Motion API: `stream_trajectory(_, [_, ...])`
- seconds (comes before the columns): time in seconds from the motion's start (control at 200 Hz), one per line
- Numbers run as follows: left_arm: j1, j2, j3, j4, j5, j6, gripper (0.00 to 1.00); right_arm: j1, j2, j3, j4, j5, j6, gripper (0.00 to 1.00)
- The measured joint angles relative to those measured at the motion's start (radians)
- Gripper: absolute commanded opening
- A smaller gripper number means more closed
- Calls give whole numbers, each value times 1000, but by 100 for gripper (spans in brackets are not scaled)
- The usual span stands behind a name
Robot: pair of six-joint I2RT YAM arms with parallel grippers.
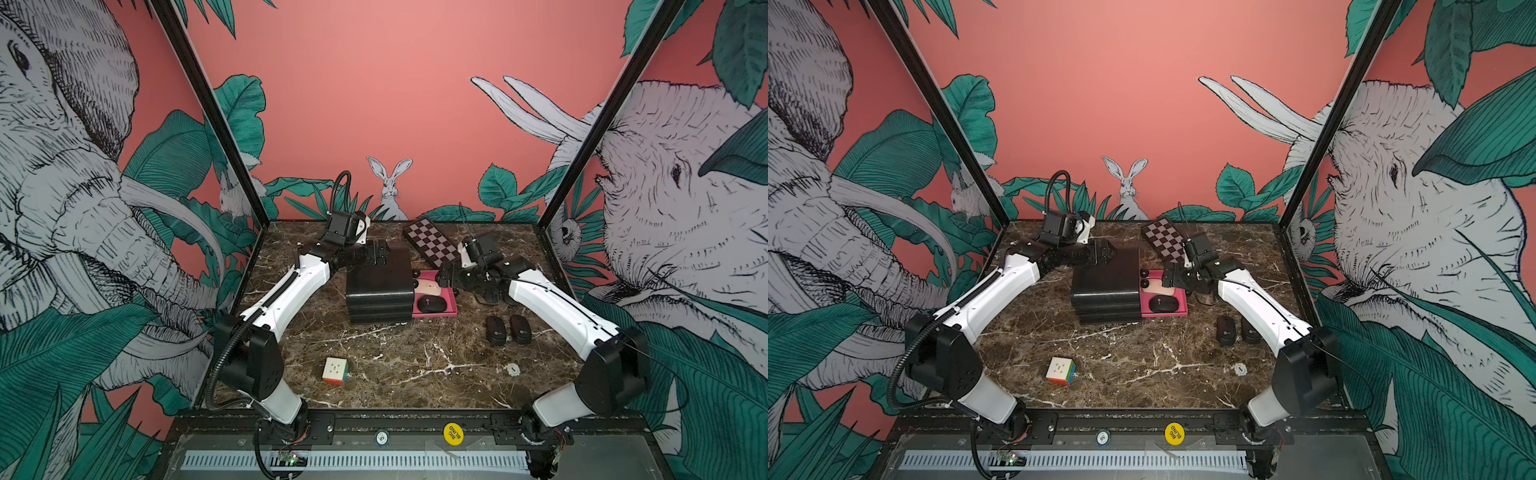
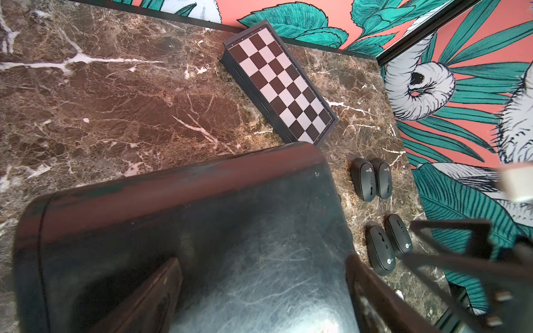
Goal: Take the mice out of the drawer
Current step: Pick up the mouse from the drawer.
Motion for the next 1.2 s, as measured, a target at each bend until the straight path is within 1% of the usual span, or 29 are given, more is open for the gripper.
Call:
stream_trajectory(0.175, [0, 0, 0, 1, 9, -2, 92, 60, 64, -24, -12, -4, -82, 98])
stream_trajectory(0.415, [0, -1, -2, 0, 12, 2, 92, 66, 201, -12, 24, 4, -121, 99])
stream_trajectory(0.585, [0, -3, -5, 1, 12, 5, 92, 74, 283, 13, 53, 31, -114, 98])
stream_trajectory(0.96, [0, -6, -8, 1, 23, 10, 92, 92, 321, 14, 106, 86, -56, 99])
stream_trajectory(1.2, [0, -6, -8, -2, 31, 24, 92, 111, 346, 14, 139, 157, -8, 99])
